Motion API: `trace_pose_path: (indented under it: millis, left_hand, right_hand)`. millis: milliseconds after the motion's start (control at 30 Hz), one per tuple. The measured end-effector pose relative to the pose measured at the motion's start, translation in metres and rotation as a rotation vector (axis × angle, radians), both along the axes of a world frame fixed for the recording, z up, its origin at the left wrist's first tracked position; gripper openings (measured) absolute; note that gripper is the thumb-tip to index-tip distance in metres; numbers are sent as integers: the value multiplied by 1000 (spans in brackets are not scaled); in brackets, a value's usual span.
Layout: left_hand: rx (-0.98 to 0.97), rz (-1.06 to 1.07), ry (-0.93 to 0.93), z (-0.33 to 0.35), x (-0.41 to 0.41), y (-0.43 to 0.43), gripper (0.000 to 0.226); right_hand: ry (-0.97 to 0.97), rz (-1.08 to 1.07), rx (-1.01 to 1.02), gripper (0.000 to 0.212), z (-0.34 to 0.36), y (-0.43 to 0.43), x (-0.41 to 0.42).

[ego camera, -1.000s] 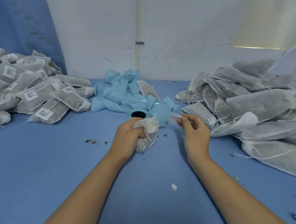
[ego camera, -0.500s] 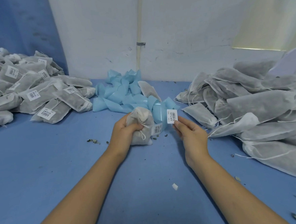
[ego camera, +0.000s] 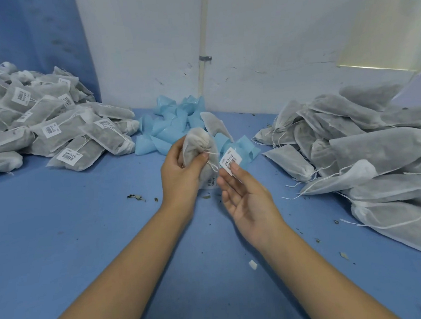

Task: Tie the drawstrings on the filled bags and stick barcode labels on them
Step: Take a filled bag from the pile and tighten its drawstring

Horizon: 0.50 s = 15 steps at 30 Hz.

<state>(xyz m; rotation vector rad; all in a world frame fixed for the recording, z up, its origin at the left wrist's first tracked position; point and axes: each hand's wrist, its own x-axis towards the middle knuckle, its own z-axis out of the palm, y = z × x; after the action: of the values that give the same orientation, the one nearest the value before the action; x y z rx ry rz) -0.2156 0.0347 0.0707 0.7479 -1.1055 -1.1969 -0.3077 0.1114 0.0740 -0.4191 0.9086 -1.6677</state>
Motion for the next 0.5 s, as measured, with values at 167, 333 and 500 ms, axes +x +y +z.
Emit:
trace_pose_path:
  millis: [167,333,500]
  left_hand:
    - [-21,16,11,3,-1,1,34]
    - [-32,11,9,6,-5,5,36]
    - [-25,-21,36,10,-8,10,30]
  right_hand:
    - [-23,50,39,7,-3,1,3]
    - [-22,82,45,8,-3,0,4]
    - [57,118,61,11,-5,-1,4]
